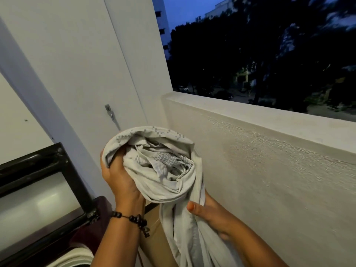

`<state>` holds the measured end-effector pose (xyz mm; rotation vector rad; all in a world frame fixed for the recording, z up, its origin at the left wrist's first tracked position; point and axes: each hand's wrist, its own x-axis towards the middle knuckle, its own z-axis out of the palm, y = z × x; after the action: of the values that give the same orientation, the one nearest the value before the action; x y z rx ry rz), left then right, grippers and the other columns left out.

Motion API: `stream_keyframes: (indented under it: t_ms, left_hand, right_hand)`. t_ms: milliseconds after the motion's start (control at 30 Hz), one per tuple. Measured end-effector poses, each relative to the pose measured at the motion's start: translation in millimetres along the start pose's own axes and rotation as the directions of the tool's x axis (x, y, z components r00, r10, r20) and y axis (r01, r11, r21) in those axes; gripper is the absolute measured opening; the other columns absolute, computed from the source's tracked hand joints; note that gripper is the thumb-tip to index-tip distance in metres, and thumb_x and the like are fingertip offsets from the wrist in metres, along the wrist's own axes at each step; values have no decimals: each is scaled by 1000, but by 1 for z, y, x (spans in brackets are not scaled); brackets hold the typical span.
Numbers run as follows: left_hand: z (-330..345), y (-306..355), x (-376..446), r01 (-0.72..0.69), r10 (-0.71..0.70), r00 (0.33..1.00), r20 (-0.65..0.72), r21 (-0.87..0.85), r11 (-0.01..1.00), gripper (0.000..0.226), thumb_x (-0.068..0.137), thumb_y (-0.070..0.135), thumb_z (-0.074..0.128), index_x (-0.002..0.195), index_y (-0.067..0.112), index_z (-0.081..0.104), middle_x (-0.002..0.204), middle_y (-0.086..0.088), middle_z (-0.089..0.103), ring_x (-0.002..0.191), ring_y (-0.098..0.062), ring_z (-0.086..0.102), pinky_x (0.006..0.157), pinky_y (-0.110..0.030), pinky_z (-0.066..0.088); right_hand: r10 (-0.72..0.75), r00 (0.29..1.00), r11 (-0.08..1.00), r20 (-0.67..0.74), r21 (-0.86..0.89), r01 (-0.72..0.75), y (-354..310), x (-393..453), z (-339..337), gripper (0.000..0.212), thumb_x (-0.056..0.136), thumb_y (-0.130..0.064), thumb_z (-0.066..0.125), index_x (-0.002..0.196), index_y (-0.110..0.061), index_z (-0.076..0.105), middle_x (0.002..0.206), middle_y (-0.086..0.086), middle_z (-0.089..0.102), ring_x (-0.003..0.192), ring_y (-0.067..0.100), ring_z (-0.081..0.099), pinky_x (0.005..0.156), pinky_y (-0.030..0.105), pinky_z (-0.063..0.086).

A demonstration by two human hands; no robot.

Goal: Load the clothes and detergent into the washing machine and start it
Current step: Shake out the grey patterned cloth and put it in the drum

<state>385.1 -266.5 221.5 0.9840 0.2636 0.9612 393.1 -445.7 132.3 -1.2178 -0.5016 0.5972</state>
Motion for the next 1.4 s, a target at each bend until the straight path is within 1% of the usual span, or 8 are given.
stream_keyframes:
  t_ms: [133, 267, 400, 667, 767, 933, 1067, 1400]
  left_hand:
    - [-13, -15, -15, -101, 90, 989, 115, 97, 990, 58, 75, 24, 63, 123, -6, 52, 112, -18, 61, 99, -25, 60, 93, -51, 48]
    - [-30, -24, -28, -142, 57, 930, 364, 210, 967, 51, 80, 16, 58, 129, 15, 46, 115, -1, 65, 105, -20, 63, 89, -34, 52]
    - [-52, -5, -14, -107, -130, 859, 494, 422, 900, 86, 60, 44, 75, 134, 53, 32, 148, 8, 38, 135, -15, 42, 111, -49, 36]
    - [2, 39, -20, -757, -350, 468, 811, 572, 315, 142, 43, 81, 71, 137, 54, -32, 159, 19, -13, 149, -13, -10, 116, -60, -9]
    - [21, 29, -19, -817, -460, 392, 796, 531, 223, 143, 50, 71, 78, 138, 50, -33, 158, 13, 19, 149, -20, 14, 113, -65, -10]
    - [24, 19, -13, -659, -372, 430, 823, 567, 494, 108, 51, 39, 80, 141, 47, 22, 99, 7, 68, 86, -10, 67, 85, -45, 54]
    - [21, 15, -8, -461, -260, 515, 817, 520, 719, 89, 48, 23, 79, 129, 37, 44, 95, 0, 70, 83, -16, 70, 73, -31, 55]
    - [33, 18, -1, -110, 21, 858, 513, 143, 984, 54, 67, 0, 56, 119, 13, 51, 101, 0, 62, 83, -2, 66, 71, -16, 52]
  right_hand:
    - [-26, 981, 995, -190, 87, 43, -9, 6, 7, 102, 32, -76, 81, 124, -42, 49, 115, -29, 64, 107, -10, 58, 90, 12, 46]
    - [-139, 928, 988, -345, 17, 154, -22, 15, -3, 68, 65, -38, 81, 127, -36, 53, 116, -15, 69, 108, 5, 65, 98, 30, 49]
    - [-269, 873, 962, -406, -153, 226, -37, 17, -27, 62, 74, -6, 80, 124, -30, 52, 111, -4, 71, 98, 12, 70, 83, 31, 57]
    - [-444, 888, 674, -120, -698, 242, -68, 21, -35, 69, 64, -11, 83, 124, -32, 55, 113, -10, 65, 102, 4, 62, 85, 28, 51]
    - [-432, 901, 544, 33, -788, 289, -82, 19, -27, 65, 66, -15, 82, 124, -32, 55, 115, -6, 60, 105, 7, 58, 87, 29, 50]
    - [-342, 937, 605, 64, -748, 272, -88, 10, -31, 91, 66, -23, 86, 139, -40, 35, 128, -8, 51, 117, 7, 51, 94, 30, 47]
    - [-117, 992, 770, 50, -626, 122, -76, -3, -53, 129, 59, -37, 91, 145, -55, -3, 152, -9, 23, 139, 6, 29, 110, 27, 34]
    - [-13, 997, 955, 72, -295, 33, -29, -3, -63, 129, 43, -53, 91, 143, -51, 10, 150, -13, 35, 132, 5, 45, 108, 25, 40]
